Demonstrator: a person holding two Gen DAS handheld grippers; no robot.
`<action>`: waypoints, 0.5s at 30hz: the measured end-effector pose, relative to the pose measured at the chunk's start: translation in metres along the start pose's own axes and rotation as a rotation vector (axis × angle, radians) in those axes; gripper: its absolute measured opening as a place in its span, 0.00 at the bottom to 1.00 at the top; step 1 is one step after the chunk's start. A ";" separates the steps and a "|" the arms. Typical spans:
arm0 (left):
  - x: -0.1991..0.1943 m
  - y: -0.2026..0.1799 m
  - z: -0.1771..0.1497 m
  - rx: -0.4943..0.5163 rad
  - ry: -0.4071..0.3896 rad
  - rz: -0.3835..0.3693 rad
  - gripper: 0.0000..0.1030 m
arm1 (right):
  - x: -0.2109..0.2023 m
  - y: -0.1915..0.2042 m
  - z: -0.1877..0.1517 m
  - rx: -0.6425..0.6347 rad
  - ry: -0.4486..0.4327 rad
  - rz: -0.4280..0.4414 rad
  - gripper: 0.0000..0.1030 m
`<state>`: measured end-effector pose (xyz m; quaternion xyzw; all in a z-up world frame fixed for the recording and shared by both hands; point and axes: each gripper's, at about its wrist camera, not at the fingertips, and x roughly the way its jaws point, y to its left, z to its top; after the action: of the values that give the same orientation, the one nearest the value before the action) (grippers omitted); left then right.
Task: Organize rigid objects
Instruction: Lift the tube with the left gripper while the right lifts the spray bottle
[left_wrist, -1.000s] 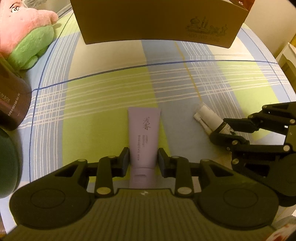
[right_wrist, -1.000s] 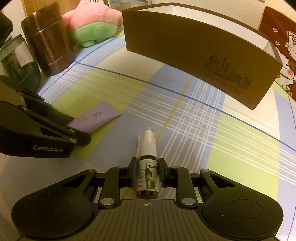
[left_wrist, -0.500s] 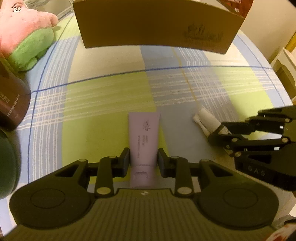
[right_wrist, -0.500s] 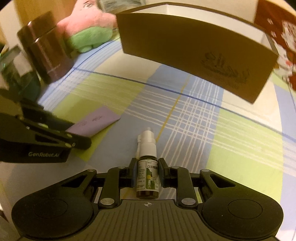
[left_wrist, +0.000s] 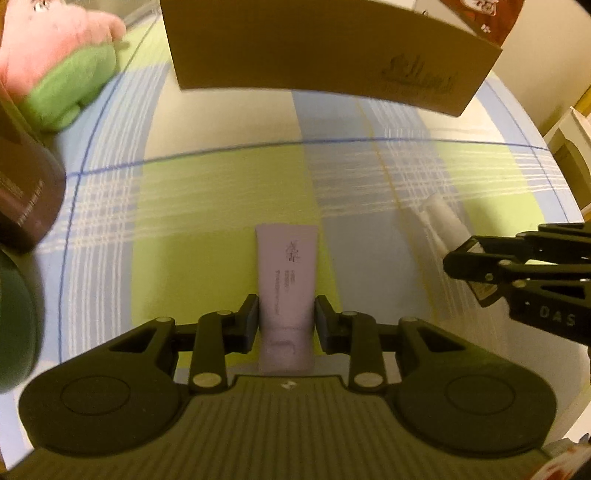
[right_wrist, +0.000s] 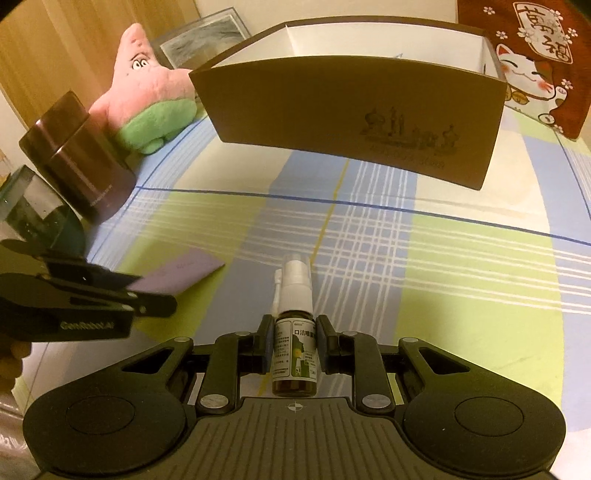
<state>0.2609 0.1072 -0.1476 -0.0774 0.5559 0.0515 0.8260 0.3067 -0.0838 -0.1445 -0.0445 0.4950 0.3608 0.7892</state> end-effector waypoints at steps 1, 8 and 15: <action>0.002 0.000 0.000 -0.002 0.005 -0.001 0.28 | 0.000 0.000 0.000 0.002 0.002 -0.001 0.23; 0.009 0.000 0.006 0.018 0.003 0.014 0.29 | -0.002 -0.003 -0.001 0.009 0.002 -0.005 0.23; 0.004 -0.003 0.007 0.040 -0.025 0.024 0.29 | -0.006 -0.003 -0.001 0.014 -0.010 -0.008 0.23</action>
<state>0.2698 0.1057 -0.1486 -0.0538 0.5472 0.0512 0.8337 0.3057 -0.0895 -0.1410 -0.0391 0.4935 0.3545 0.7932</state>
